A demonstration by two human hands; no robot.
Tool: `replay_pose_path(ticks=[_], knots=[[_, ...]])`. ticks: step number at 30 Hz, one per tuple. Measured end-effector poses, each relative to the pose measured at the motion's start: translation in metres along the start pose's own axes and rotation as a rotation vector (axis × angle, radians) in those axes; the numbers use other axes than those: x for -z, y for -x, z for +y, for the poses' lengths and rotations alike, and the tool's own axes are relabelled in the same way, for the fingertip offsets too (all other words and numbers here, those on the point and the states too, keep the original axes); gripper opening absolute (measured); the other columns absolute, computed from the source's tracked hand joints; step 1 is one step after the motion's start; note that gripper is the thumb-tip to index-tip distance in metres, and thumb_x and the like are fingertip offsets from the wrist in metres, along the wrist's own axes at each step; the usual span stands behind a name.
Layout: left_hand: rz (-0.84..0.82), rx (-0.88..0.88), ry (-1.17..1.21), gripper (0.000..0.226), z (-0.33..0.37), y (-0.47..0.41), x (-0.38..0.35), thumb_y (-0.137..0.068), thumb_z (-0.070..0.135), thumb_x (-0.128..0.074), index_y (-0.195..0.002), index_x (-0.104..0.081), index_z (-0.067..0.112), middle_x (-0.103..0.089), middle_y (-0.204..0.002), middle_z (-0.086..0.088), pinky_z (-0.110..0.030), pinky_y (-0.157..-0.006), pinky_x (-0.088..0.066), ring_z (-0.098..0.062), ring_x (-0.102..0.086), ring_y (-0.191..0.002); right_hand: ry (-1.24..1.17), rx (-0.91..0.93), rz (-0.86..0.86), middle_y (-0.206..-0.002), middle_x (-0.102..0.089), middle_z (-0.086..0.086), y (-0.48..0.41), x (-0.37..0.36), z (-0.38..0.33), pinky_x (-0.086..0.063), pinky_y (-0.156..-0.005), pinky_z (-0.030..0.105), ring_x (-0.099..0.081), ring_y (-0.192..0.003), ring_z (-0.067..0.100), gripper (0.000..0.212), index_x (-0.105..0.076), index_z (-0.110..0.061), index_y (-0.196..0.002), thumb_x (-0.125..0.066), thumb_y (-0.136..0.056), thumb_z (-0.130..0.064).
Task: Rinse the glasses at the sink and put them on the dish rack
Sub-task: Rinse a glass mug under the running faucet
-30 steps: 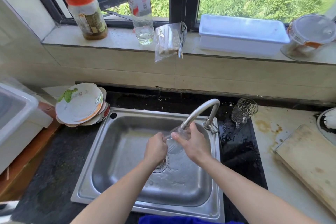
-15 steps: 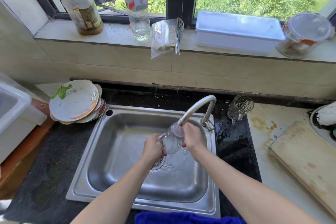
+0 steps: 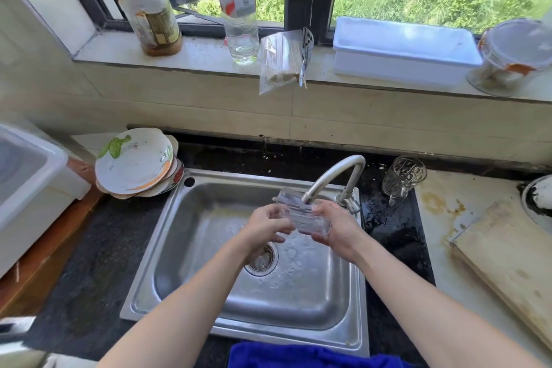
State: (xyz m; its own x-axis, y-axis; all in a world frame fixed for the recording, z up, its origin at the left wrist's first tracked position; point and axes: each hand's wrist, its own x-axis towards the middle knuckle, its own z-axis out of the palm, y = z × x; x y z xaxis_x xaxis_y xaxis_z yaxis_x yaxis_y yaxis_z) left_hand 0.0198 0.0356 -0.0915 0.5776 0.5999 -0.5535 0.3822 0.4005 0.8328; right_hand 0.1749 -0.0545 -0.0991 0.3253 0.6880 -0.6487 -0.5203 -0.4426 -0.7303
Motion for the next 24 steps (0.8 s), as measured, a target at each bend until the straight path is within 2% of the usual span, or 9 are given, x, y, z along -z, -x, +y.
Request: replay_pose_path(ticks=[3, 7, 10, 12, 14, 17, 20, 22, 24], knots=[[-0.042, -0.050, -0.013, 0.032, 0.014, 0.003, -0.011, -0.063, 0.017, -0.058, -0.093, -0.067, 0.012, -0.062, -0.080, -0.002, -0.025, -0.064, -0.044, -0.013, -0.055, -0.071, -0.107, -0.048, -0.050, -0.106, -0.069, 0.011, 0.001, 0.007, -0.001, -0.049, -0.060, 0.026, -0.066, -0.084, 0.023, 0.034, -0.062, -0.013, -0.121, -0.054, -0.094, -0.031], [-0.070, -0.152, -0.274, 0.025, 0.011, 0.007, -0.033, -0.077, 0.006, -0.052, -0.088, -0.070, 0.020, -0.069, -0.085, -0.002, -0.019, -0.059, -0.043, -0.006, -0.053, -0.062, -0.294, -0.211, 0.098, -0.079, -0.074, 0.005, -0.005, 0.004, 0.009, -0.041, -0.061, 0.026, -0.065, -0.073, 0.018, 0.037, -0.069, -0.017, -0.106, -0.050, -0.096, -0.047], [0.165, -0.250, -0.312, 0.027, 0.010, 0.003, -0.025, -0.082, 0.001, -0.051, -0.087, -0.067, 0.023, -0.068, -0.088, -0.003, -0.024, -0.064, -0.047, -0.013, -0.059, -0.072, -0.288, -0.275, 0.066, -0.091, -0.071, 0.010, -0.006, 0.004, 0.012, -0.042, -0.061, 0.025, -0.063, -0.068, 0.020, 0.036, -0.070, -0.013, -0.105, -0.060, -0.088, -0.043], [0.314, -0.286, -0.429, 0.020, 0.016, -0.002, -0.013, -0.084, 0.008, -0.058, -0.100, -0.061, 0.020, -0.062, -0.093, 0.001, -0.021, -0.069, -0.044, -0.012, -0.058, -0.078, -0.251, -0.305, -0.004, -0.088, -0.070, 0.012, -0.004, 0.008, 0.013, -0.046, -0.062, 0.026, -0.063, -0.065, 0.021, 0.029, -0.069, -0.009, -0.096, -0.061, -0.087, -0.036], [0.252, -0.184, -0.530, 0.024, 0.024, -0.007, -0.006, -0.085, 0.022, -0.063, -0.107, -0.058, 0.018, -0.061, -0.091, -0.002, -0.025, -0.063, -0.045, -0.015, -0.060, -0.072, -0.273, -0.355, -0.085, -0.082, -0.072, 0.012, 0.000, 0.006, 0.012, -0.053, -0.055, 0.028, -0.066, -0.063, 0.023, 0.028, -0.066, -0.008, -0.096, -0.060, -0.089, -0.035], [0.080, -0.146, -0.674, 0.016, 0.028, -0.010, -0.011, -0.088, 0.015, -0.051, -0.090, -0.067, 0.010, -0.066, -0.077, -0.010, -0.029, -0.044, -0.049, -0.021, -0.063, -0.048, -0.293, -0.378, -0.164, -0.083, -0.071, 0.014, 0.003, -0.004, 0.006, -0.054, -0.045, 0.026, -0.067, -0.064, 0.024, 0.036, -0.071, -0.004, -0.091, -0.061, -0.091, -0.039], [0.222, -0.375, -0.851, 0.021, 0.017, -0.014, -0.011, -0.089, 0.012, -0.051, -0.091, -0.071, 0.013, -0.071, -0.082, -0.007, -0.032, -0.060, -0.053, -0.022, -0.066, -0.064, -0.307, -0.370, -0.167, -0.099, -0.072, 0.013, -0.006, -0.005, 0.006, -0.060, -0.069, 0.031, -0.071, -0.083, 0.027, 0.047, -0.072, -0.006, -0.102, -0.062, -0.089, -0.050], [0.246, -0.436, -0.730, 0.020, 0.003, -0.015, -0.004, -0.090, 0.009, -0.056, -0.101, -0.072, 0.015, -0.072, -0.085, -0.002, -0.025, -0.062, -0.051, -0.012, -0.061, -0.060, -0.226, -0.366, -0.163, -0.094, -0.070, 0.013, -0.007, -0.004, 0.003, -0.054, -0.060, 0.026, -0.071, -0.072, 0.024, 0.045, -0.067, -0.009, -0.106, -0.059, -0.090, -0.050], [0.209, -0.298, -0.505, 0.022, -0.011, -0.017, 0.002, -0.089, 0.005, -0.059, -0.104, -0.071, 0.015, -0.070, -0.082, -0.003, -0.026, -0.056, -0.052, -0.009, -0.058, -0.051, -0.110, -0.305, -0.139, -0.092, -0.066, 0.012, -0.005, -0.005, -0.001, -0.044, -0.044, 0.023, -0.065, -0.057, 0.018, 0.031, -0.066, -0.011, -0.106, -0.062, -0.091, -0.039]])
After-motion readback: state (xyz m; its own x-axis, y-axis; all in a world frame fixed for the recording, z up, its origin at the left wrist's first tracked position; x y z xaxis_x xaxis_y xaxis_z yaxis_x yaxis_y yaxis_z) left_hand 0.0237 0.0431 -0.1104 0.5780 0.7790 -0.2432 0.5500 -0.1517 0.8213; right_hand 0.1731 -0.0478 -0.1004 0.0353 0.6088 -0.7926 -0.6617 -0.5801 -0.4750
